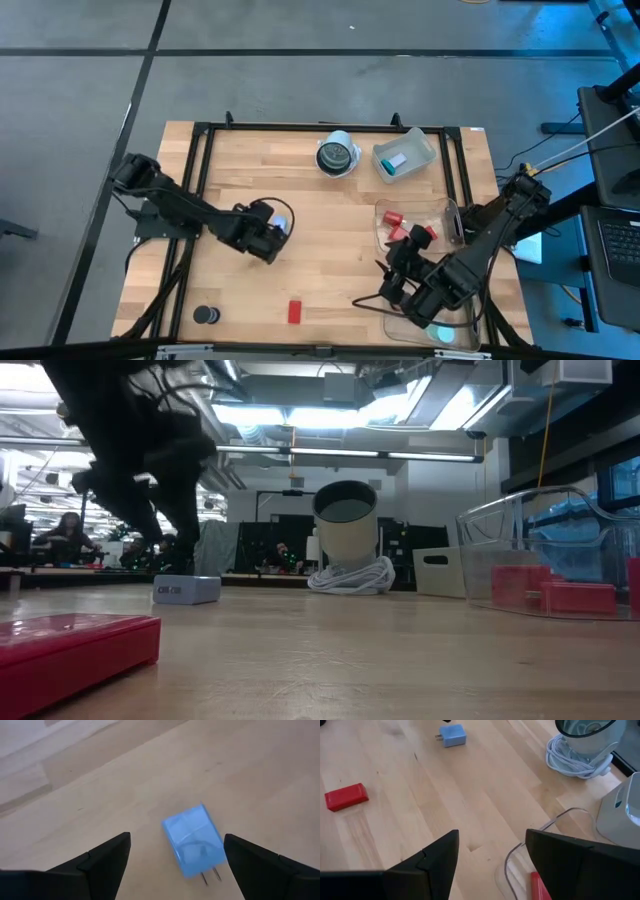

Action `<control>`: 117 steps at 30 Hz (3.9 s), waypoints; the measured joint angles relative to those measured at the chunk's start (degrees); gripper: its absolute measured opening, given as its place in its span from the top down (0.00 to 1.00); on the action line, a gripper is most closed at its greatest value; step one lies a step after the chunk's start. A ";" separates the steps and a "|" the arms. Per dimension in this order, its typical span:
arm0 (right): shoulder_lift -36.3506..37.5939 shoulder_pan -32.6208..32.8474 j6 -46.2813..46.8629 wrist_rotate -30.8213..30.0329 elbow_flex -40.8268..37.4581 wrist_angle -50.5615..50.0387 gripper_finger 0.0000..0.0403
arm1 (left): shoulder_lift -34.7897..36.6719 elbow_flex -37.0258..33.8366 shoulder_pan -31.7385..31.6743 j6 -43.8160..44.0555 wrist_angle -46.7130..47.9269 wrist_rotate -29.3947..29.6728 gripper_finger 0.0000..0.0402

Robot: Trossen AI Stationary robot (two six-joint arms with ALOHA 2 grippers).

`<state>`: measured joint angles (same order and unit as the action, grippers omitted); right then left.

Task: Pick & Place Office items
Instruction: Put the blue charger adapter into the top transparent bin

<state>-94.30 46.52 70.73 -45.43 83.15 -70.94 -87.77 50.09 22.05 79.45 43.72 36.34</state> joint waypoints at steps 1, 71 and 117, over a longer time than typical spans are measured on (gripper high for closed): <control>0.00 -0.19 -0.52 -0.01 0.00 -0.01 0.42 | -0.70 0.00 -0.53 0.21 -0.21 0.00 0.20; -0.03 -30.37 -30.93 19.77 -0.02 48.31 0.21 | 2.73 0.44 13.99 -93.43 -54.85 39.62 0.48; 2.53 -34.66 -37.91 24.85 0.00 46.43 0.70 | 2.67 0.45 7.25 -113.70 -82.76 38.45 0.28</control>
<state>-91.77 11.86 32.82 -20.58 83.15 -24.51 -85.10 50.54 29.30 -34.25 -39.04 74.79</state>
